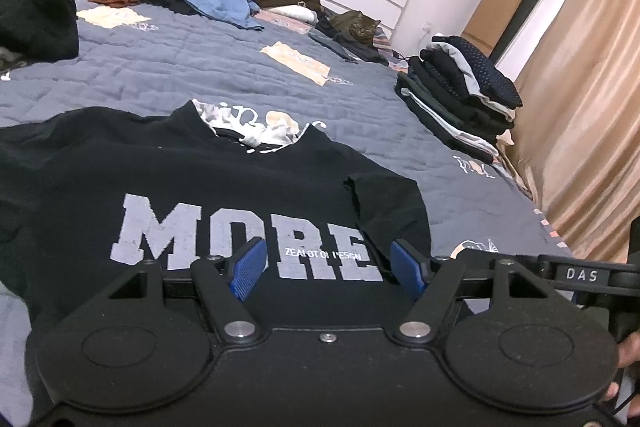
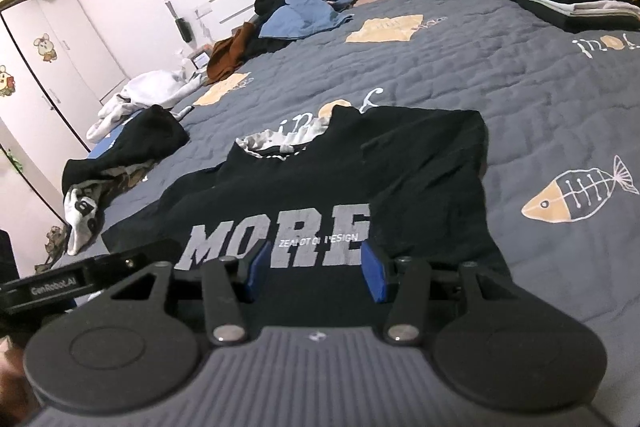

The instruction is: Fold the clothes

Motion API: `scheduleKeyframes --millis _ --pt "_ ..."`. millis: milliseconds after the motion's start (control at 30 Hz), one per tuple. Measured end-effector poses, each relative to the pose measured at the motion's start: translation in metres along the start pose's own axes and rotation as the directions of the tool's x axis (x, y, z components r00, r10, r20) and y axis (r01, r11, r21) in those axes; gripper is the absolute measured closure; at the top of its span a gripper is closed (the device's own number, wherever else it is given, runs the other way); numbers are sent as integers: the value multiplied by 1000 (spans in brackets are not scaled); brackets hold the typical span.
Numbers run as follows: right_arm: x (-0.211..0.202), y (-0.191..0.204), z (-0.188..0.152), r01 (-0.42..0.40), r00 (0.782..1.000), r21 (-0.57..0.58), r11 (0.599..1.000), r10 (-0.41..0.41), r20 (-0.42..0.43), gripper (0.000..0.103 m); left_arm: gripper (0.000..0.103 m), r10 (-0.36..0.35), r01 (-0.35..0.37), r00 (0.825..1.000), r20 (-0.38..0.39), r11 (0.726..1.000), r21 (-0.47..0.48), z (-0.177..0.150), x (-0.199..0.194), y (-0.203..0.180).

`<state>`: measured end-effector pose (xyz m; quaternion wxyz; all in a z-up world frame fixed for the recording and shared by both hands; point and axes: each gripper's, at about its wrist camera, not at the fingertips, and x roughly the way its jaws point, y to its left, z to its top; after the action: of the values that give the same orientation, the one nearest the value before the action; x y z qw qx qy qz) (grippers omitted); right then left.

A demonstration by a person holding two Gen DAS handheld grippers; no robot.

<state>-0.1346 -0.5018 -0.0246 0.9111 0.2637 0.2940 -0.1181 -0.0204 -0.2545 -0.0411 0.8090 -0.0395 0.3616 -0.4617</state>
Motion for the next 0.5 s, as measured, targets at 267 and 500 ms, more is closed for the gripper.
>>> scheduleKeyframes --millis 267,500 --pt "7 19 3 -32 999 3 999 32 2 54 35 38 -38 999 17 999 -1 0 -15 19" --pt "22 50 0 -79 997 -18 997 79 -8 54 35 85 -85 996 38 996 -5 2 -36 45"
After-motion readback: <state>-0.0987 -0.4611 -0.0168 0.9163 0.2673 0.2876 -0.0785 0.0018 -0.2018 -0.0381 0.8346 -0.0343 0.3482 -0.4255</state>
